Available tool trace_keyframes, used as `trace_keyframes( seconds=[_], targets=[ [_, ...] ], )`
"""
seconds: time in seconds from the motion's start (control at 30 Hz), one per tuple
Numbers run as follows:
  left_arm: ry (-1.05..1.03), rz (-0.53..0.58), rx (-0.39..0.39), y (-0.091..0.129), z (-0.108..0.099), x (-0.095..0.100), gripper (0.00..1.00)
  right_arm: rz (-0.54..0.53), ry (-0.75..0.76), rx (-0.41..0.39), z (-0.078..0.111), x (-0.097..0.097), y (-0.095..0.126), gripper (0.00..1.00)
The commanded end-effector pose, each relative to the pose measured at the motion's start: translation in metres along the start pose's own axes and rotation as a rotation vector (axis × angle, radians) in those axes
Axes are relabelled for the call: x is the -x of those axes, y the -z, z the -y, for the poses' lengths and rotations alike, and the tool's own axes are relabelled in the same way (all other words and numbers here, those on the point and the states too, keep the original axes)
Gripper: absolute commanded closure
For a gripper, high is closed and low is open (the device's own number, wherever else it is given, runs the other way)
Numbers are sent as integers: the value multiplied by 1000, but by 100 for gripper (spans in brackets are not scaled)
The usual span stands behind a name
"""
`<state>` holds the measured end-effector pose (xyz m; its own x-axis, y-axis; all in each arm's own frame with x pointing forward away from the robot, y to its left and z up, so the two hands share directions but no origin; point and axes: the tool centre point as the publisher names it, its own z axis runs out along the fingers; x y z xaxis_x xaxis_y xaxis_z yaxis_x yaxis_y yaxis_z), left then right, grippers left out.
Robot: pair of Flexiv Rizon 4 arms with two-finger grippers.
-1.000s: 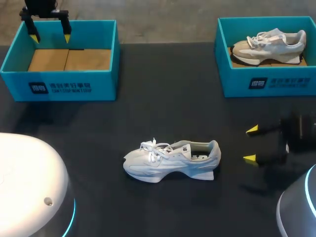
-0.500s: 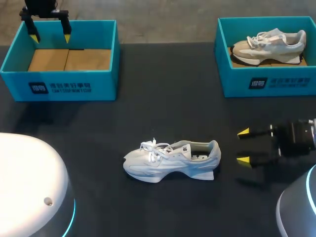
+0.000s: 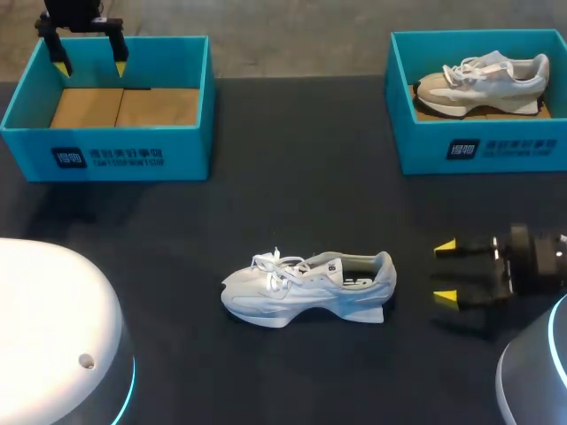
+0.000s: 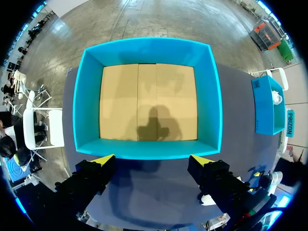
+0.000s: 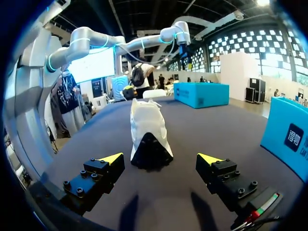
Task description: Take the shoe out of the shoebox, open the shoe tongue, remove and reinsert the insole, then place the shoe into the shoebox
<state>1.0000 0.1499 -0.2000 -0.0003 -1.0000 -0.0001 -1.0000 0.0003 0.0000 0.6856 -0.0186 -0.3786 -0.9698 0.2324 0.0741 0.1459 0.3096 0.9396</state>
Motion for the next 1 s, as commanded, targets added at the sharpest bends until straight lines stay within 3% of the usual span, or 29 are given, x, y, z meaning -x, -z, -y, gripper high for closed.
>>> trace_keyframes(
  seconds=[0.03,0.53,1.0],
  targets=[
    [0,0,0,0,0,0,0,4,7,-9,-1,1,-11,0],
    [0,0,0,0,0,0,0,-19,54,0,-3,-14,-35,0],
    [0,0,0,0,0,0,0,-54,60,1,-2,-9,-61,0]
  ],
)
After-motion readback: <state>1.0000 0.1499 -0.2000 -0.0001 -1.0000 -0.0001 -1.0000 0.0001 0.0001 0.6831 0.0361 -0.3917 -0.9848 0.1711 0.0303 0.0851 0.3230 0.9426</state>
